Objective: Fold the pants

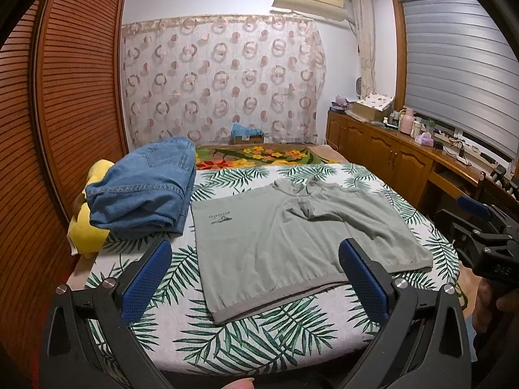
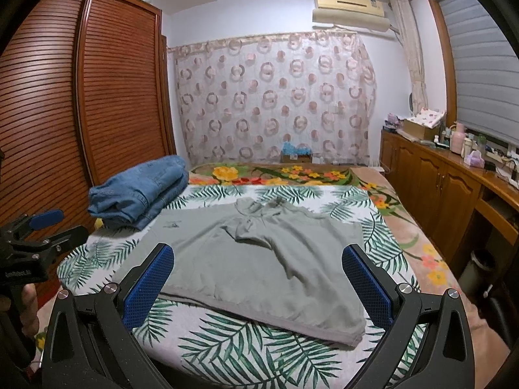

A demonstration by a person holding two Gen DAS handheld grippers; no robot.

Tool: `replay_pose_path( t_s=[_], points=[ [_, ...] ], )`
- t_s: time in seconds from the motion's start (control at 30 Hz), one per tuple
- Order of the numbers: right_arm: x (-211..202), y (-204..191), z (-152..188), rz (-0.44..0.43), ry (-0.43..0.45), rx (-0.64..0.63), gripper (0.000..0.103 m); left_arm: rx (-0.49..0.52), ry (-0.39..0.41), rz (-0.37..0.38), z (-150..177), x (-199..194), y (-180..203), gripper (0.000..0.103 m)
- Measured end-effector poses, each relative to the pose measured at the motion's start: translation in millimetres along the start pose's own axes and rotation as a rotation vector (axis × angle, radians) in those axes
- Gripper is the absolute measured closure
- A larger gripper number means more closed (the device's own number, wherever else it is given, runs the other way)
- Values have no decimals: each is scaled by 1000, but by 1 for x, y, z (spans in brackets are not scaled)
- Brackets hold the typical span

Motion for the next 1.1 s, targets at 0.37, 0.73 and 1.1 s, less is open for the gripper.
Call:
replay_pose_path(
  t_s=[0.37,0.73,1.1],
  points=[
    [22,17,14,37,-88,8,0,-7,-80,9,28,28,-1,0],
    [41,20,24,70,-191,-7,0,-14,-167,20,56,55,-8,0],
    [46,13,23,103,-310,-3,0,-8,-251,-14,83,78,-29,8]
  ],
)
Point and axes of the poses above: each gripper's, at about its wrist camera, not at the fingertips, and x roughly the way its jaws point, y to its right, z to its underside, the point moved 10 cm from there along x, roughly the way its jaws point, and after that the axes turned 8 degrees about -z, right-handed, at the moved point
